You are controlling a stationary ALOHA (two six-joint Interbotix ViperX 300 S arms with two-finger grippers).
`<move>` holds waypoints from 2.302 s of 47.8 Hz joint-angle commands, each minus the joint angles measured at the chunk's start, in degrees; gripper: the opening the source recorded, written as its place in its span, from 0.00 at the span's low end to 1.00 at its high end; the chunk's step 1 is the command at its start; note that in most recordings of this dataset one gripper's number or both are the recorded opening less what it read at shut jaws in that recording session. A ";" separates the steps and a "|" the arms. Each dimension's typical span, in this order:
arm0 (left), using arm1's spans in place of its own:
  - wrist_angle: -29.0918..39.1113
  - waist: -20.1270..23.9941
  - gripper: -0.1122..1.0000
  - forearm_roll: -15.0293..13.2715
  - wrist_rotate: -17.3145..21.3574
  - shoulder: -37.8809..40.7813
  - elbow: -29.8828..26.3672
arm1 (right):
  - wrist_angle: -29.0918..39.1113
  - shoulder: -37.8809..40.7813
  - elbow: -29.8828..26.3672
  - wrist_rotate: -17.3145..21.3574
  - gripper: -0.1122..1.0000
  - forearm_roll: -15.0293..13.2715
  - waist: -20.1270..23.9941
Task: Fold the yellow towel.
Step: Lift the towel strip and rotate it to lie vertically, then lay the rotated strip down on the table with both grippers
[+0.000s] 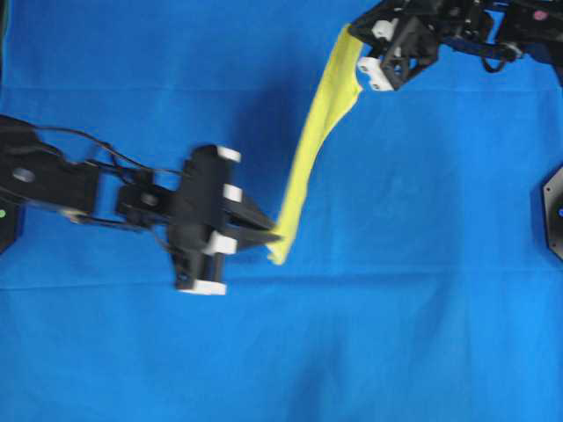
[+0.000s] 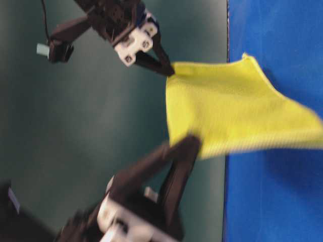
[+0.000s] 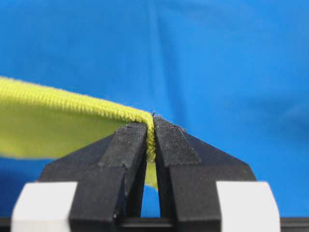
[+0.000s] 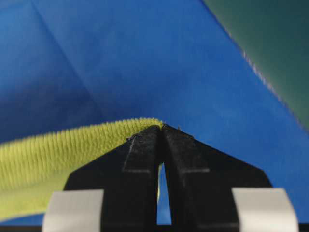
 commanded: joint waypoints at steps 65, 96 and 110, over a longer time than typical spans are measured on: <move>-2.46 -2.90 0.12 0.00 1.93 24.43 -24.96 | -1.14 -10.72 11.43 0.62 0.12 -2.37 -3.96; -19.69 -4.31 0.12 -0.35 -6.68 15.47 1.14 | -4.22 11.43 -7.65 0.44 0.12 -2.46 4.48; -18.54 -4.13 0.12 -0.35 -6.50 15.29 1.32 | -4.13 11.78 -7.29 0.62 0.12 -2.46 4.75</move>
